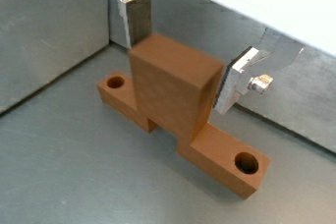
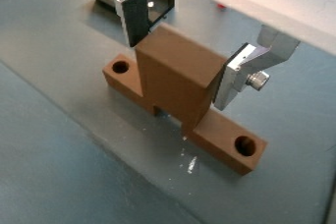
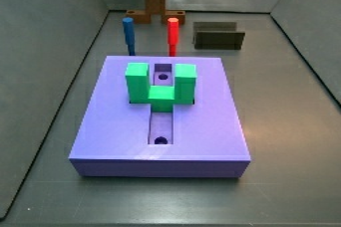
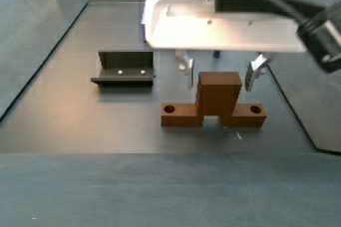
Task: Pick up the brown object. Move up. Move to above the board. Insert the brown object.
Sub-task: Pick up the brown object.
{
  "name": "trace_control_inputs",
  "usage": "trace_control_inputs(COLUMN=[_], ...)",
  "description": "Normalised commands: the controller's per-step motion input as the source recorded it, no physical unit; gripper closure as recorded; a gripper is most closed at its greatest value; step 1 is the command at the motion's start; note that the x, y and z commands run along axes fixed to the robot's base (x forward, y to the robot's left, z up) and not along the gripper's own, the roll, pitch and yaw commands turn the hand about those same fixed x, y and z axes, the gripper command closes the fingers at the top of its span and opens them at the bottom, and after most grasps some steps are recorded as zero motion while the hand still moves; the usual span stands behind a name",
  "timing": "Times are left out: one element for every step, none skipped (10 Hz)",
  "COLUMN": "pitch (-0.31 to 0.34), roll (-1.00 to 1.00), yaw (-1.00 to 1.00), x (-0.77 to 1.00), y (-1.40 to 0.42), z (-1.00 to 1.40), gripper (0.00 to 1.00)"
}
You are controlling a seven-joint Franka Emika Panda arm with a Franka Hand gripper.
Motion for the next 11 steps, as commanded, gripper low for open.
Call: trace_control_inputs(pitch=[0.000,0.000,0.007,0.004,0.000,0.000,0.000,0.000,0.000,0.000,0.000], roll=[0.00,0.00,0.00,0.00,0.00,0.00,0.00,0.00,0.00,0.00,0.00], yaw=[0.04,0.11,0.15,0.21,0.33,0.13,0.00,-0.02,0.00,0.00,0.00], x=[0.19,0.17,0.16,0.06,0.00,0.00,0.00,0.00,0.00,0.00,0.00], y=[-0.03,-0.03,-0.01,-0.01,-0.02,-0.01,0.00,0.00,0.00,0.00,0.00], z=[-0.20,-0.19,-0.17,-0.15,-0.12,-0.12,-0.12,-0.10,-0.09,-0.04,0.00], gripper=[0.00,0.00,0.00,0.00,0.00,0.00,0.00,0.00,0.00,0.00,0.00])
